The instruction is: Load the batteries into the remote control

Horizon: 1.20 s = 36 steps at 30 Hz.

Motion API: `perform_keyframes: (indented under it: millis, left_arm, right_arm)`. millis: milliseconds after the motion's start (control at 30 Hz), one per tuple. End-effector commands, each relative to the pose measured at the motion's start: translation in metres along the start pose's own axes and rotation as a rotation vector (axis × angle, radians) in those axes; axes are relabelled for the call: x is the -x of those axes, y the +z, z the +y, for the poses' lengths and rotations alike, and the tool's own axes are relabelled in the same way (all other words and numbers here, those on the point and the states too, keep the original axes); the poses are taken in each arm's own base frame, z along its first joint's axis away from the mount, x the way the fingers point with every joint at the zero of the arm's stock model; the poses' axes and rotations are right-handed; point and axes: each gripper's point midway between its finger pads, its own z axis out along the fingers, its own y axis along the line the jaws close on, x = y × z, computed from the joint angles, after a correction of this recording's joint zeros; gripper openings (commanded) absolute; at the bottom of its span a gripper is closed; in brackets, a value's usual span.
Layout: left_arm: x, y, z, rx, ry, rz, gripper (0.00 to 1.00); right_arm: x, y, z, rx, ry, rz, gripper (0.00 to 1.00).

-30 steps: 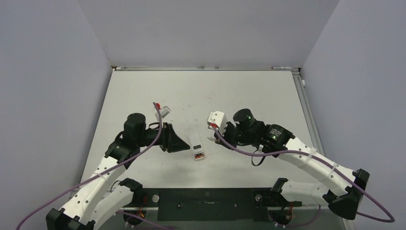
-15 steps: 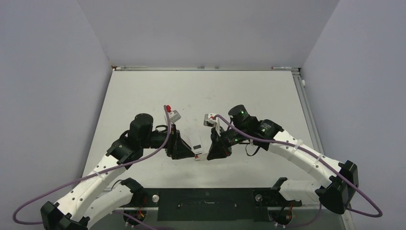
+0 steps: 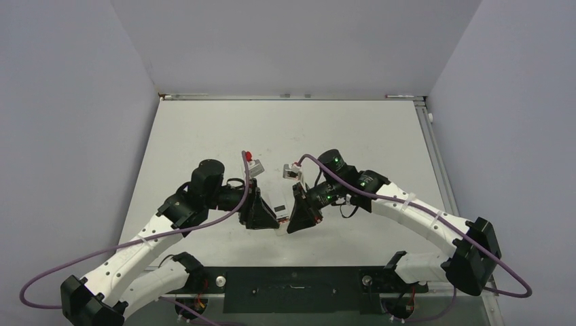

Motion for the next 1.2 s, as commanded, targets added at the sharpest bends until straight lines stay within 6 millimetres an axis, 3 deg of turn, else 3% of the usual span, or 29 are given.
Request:
perform_keyframes:
  millis: [0, 967, 1167]
  left_arm:
    - [0.010, -0.002, -0.025, -0.122, 0.069, -0.005, 0.48]
    - [-0.010, 0.007, -0.023, -0.145, 0.046, 0.078, 0.30]
    - [-0.011, 0.009, -0.024, -0.162, 0.039, 0.090, 0.22]
  right_arm:
    - [0.017, 0.001, 0.006, 0.061, -0.046, -0.042, 0.09]
    - [0.030, 0.001, 0.009, 0.069, -0.034, -0.066, 0.09]
    - [0.029, 0.002, 0.006, 0.061, -0.023, -0.063, 0.09]
